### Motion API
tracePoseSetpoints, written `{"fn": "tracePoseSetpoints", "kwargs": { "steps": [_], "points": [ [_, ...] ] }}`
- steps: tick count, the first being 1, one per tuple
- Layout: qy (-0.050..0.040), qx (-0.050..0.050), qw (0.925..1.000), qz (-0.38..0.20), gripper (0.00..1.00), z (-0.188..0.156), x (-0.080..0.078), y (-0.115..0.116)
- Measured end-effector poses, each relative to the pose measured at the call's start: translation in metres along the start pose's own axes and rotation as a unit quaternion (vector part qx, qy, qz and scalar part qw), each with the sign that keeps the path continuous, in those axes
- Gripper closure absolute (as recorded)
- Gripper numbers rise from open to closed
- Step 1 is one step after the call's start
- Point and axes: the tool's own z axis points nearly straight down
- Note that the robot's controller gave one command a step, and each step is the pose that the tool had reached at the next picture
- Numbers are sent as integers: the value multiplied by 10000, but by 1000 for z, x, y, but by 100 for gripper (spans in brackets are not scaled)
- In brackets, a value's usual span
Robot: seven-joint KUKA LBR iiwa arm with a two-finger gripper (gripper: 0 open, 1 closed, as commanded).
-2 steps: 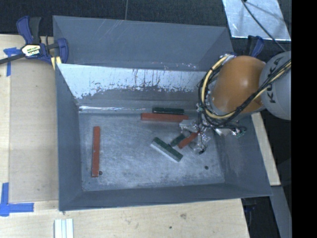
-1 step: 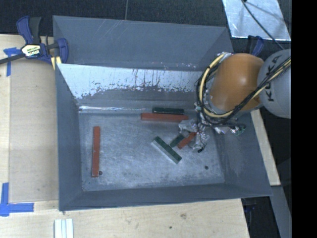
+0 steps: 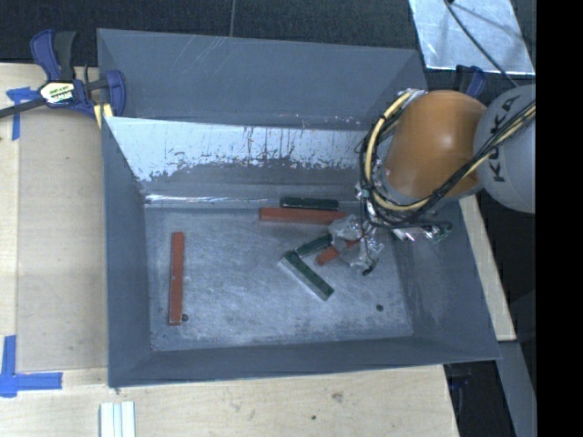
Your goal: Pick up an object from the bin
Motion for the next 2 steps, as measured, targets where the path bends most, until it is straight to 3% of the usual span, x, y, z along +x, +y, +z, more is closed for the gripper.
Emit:
{"fn": "tracePoseSetpoints", "kwargs": {
  "steps": [1,2],
  "points": [
    [3,-5,10000,3,0,1,0,0],
    [-3,-3,9999,-161,0,21,-7,-14]
  ]
}}
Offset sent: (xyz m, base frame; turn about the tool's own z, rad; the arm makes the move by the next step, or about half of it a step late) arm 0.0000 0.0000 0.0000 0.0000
